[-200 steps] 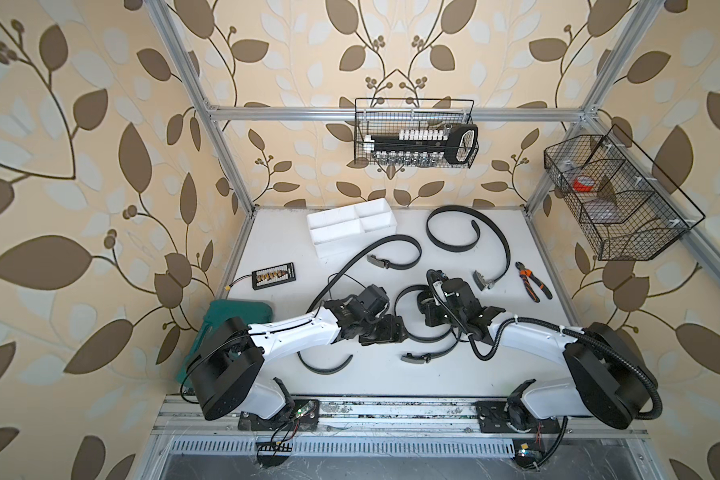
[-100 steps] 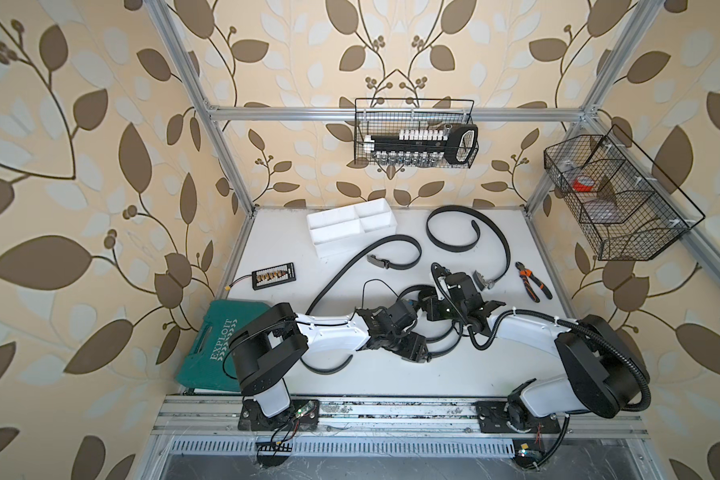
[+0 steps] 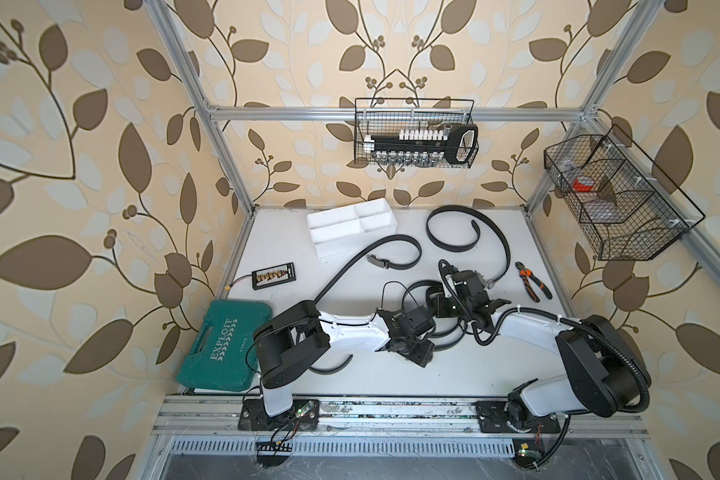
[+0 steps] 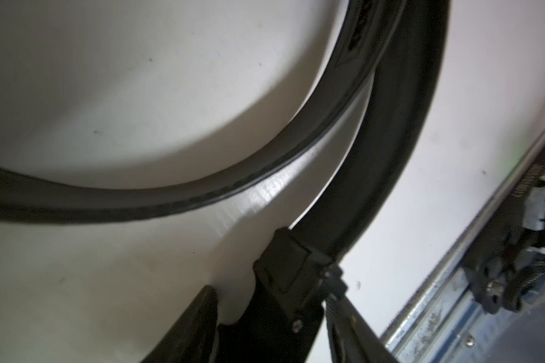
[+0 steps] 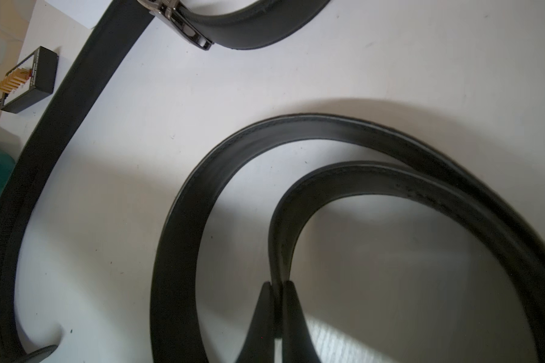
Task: Place the belts into the storage roll
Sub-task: Roll the belt at the center of the board.
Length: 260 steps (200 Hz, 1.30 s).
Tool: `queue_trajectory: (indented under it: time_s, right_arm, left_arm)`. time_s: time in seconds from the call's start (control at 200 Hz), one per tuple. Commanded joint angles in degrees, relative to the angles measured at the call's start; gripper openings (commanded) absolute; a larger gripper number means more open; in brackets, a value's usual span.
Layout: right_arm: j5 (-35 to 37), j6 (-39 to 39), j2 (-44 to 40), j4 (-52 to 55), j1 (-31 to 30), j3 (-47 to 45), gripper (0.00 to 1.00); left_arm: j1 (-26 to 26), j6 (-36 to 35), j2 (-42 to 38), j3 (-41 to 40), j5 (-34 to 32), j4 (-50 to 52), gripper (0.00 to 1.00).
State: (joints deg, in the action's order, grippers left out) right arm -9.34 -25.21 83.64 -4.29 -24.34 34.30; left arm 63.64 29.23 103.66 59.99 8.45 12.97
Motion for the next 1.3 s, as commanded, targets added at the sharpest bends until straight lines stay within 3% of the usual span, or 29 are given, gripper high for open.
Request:
queue_trajectory:
  time_s: [0.0, 0.33, 0.54, 0.7, 1.015, 1.295]
  right_arm:
    - [-1.0, -2.0, 0.6, 1.7, -1.1, -1.3, 0.0]
    - [1.1, -4.2, -0.4, 1.2, -1.0, -3.2, 0.0]
    - [3.0, -4.8, -0.7, 1.3, -1.1, -3.3, 0.0]
    - [4.2, -5.0, -0.6, 1.2, -1.1, -3.4, 0.0]
    - [3.4, -0.6, 2.0, 1.8, -8.4, -1.7, 0.0]
    - [-3.1, 3.5, 2.7, -2.3, -16.9, -3.9, 0.0]
  left_arm:
    - [2.6, -5.6, 1.3, 1.0, -2.8, -1.2, 0.48]
    - [2.7, -2.7, -3.8, -4.5, -10.4, 1.2, 0.17]
    - [2.6, -0.2, -8.2, -7.9, -14.5, 3.7, 0.1]
    - [1.8, 5.1, -11.7, -9.5, -22.0, 10.3, 0.08]
    - [-14.3, 10.5, -16.4, -12.7, -18.2, 15.6, 0.1]
    - [-29.4, 7.0, -10.2, -5.3, -9.6, 16.6, 0.13]
